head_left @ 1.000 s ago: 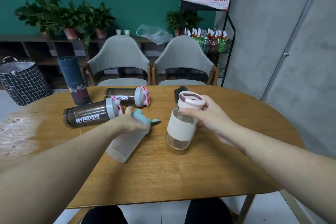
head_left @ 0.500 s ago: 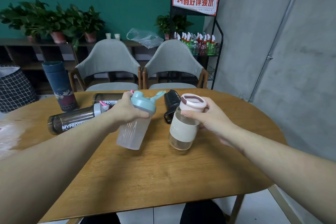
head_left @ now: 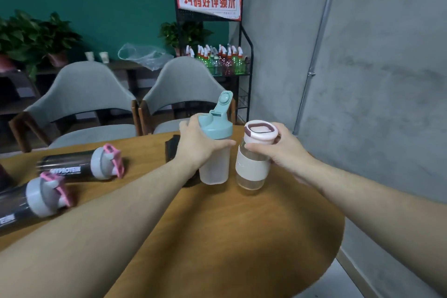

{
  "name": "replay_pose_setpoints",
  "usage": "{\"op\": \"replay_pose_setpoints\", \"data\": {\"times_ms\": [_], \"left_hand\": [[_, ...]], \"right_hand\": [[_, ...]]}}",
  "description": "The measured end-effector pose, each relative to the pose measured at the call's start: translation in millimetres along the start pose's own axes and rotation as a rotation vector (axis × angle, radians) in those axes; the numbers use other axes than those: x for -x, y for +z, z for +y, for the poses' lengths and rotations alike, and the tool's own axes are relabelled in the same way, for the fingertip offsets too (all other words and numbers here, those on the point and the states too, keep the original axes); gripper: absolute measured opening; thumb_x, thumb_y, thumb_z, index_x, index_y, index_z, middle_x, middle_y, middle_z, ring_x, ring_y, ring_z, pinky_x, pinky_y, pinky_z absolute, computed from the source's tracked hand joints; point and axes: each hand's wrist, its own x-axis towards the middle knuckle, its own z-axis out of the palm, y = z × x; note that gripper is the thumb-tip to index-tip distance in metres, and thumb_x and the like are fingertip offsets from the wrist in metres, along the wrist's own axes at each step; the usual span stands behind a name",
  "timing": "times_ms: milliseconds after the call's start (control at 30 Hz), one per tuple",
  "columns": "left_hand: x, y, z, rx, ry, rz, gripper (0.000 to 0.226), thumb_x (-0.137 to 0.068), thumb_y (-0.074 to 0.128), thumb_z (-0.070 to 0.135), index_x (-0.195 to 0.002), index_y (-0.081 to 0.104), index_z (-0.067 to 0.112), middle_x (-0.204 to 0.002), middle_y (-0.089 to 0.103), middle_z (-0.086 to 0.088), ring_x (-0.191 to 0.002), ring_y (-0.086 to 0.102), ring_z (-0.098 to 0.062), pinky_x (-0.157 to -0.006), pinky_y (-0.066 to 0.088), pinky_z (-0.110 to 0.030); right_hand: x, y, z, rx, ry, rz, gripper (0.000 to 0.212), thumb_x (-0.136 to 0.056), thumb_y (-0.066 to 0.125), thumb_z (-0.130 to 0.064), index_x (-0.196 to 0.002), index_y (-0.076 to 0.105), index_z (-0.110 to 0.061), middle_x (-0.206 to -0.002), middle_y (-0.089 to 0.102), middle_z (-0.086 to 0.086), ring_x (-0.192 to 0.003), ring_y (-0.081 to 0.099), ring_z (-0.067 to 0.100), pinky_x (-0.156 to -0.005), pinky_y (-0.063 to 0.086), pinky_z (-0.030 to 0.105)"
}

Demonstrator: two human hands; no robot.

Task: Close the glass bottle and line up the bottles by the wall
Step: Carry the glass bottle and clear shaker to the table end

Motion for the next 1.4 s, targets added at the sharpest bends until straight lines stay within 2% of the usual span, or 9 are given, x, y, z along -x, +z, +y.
{"op": "replay_pose_setpoints", "data": {"times_ms": [133,300,467,700,867,967,1100,1267,1400], "left_hand": [[-40.2,55.4,1.9,0.034,-0.002,0.078,0.096,-0.058,0.091,0.050,-0.135,0.040,0.024,-0.131,0.045,-0.003,-0.109,0.037,-0.010,-0.092,0.041,-0.026],[-82.6,112.9,0.8,0.073,0.022,0.136,0.093,-0.059,0.091,0.051,-0.132,0.041,0.024,-0.127,0.047,-0.002,-0.113,0.050,-0.018,-0.101,0.049,-0.041],[-112.6,159.6,-4.3,0.092,0.035,0.107,0.096,-0.072,0.087,0.039,-0.147,0.029,0.019,-0.138,0.035,-0.006,-0.121,0.044,-0.018,-0.106,0.039,-0.031],[-121.2,190.6,-14.0,0.079,0.023,0.073,0.095,-0.081,0.080,0.029,-0.153,0.019,0.021,-0.143,0.024,-0.005,-0.127,0.038,-0.017,-0.112,0.032,-0.031],[-119.7,194.5,-10.5,0.053,0.017,0.062,0.091,-0.078,0.078,0.023,-0.150,0.023,0.020,-0.145,0.022,-0.005,-0.132,0.035,-0.024,-0.113,0.035,-0.039],[-122.2,186.7,-10.0,0.072,-0.013,0.047,0.099,-0.066,0.084,0.040,-0.146,0.029,0.021,-0.144,0.032,-0.003,-0.132,0.040,-0.024,-0.111,0.039,-0.043],[-134.2,168.5,-3.4,0.134,-0.043,-0.054,0.121,-0.053,0.089,0.051,-0.150,0.022,0.026,-0.134,0.048,0.004,-0.123,0.051,-0.013,-0.110,0.041,-0.041],[-157.3,153.0,-3.5,0.186,-0.104,-0.217,0.112,-0.071,0.088,0.022,-0.156,0.014,0.022,-0.142,0.047,0.003,-0.113,0.055,-0.008,-0.096,0.043,-0.027],[-161.2,153.0,-5.0,0.164,-0.141,-0.222,0.126,-0.048,0.096,0.042,-0.152,0.026,0.034,-0.139,0.050,0.001,-0.118,0.059,-0.016,-0.100,0.051,-0.038]], "right_hand": [[-49.8,-32.9,22.6,0.073,-0.004,0.041,0.066,-0.068,0.091,-0.038,-0.125,0.058,-0.032,-0.115,0.069,-0.013,-0.106,0.066,0.008,-0.071,0.049,0.022],[-109.2,-65.8,49.7,0.110,-0.009,0.049,0.062,-0.067,0.088,-0.035,-0.123,0.061,-0.030,-0.115,0.071,-0.010,-0.108,0.066,0.008,-0.085,0.054,0.027],[-158.2,-86.4,71.6,0.135,-0.022,0.048,0.055,-0.067,0.089,-0.029,-0.115,0.064,-0.032,-0.108,0.074,-0.011,-0.103,0.069,0.006,-0.088,0.055,0.028],[-189.6,-95.3,86.9,0.174,-0.031,-0.011,0.058,-0.071,0.089,-0.023,-0.121,0.061,-0.029,-0.108,0.072,-0.011,-0.104,0.068,0.008,-0.077,0.052,0.021],[-197.3,-101.2,90.5,0.153,-0.045,-0.084,0.046,-0.081,0.080,-0.004,-0.107,0.057,-0.033,-0.100,0.068,-0.011,-0.085,0.066,-0.001,-0.058,0.046,0.006],[-198.2,-104.0,92.9,0.149,-0.023,-0.136,0.063,-0.080,0.082,-0.008,-0.130,0.051,-0.029,-0.118,0.066,-0.007,-0.112,0.064,0.011,-0.076,0.050,0.011],[-195.3,-106.4,93.4,0.124,-0.014,-0.142,0.102,-0.078,0.087,-0.020,-0.158,0.025,-0.033,-0.131,0.056,-0.009,-0.116,0.059,0.009,-0.078,0.047,0.011],[-195.2,-108.1,94.9,0.158,-0.058,-0.110,0.089,-0.081,0.084,-0.021,-0.154,0.036,-0.037,-0.135,0.059,-0.009,-0.120,0.061,0.012,-0.081,0.048,0.013],[-195.1,-107.2,92.5,0.171,-0.065,-0.113,0.085,-0.082,0.082,-0.019,-0.153,0.038,-0.035,-0.132,0.060,-0.008,-0.114,0.061,0.009,-0.080,0.047,0.011]]}}
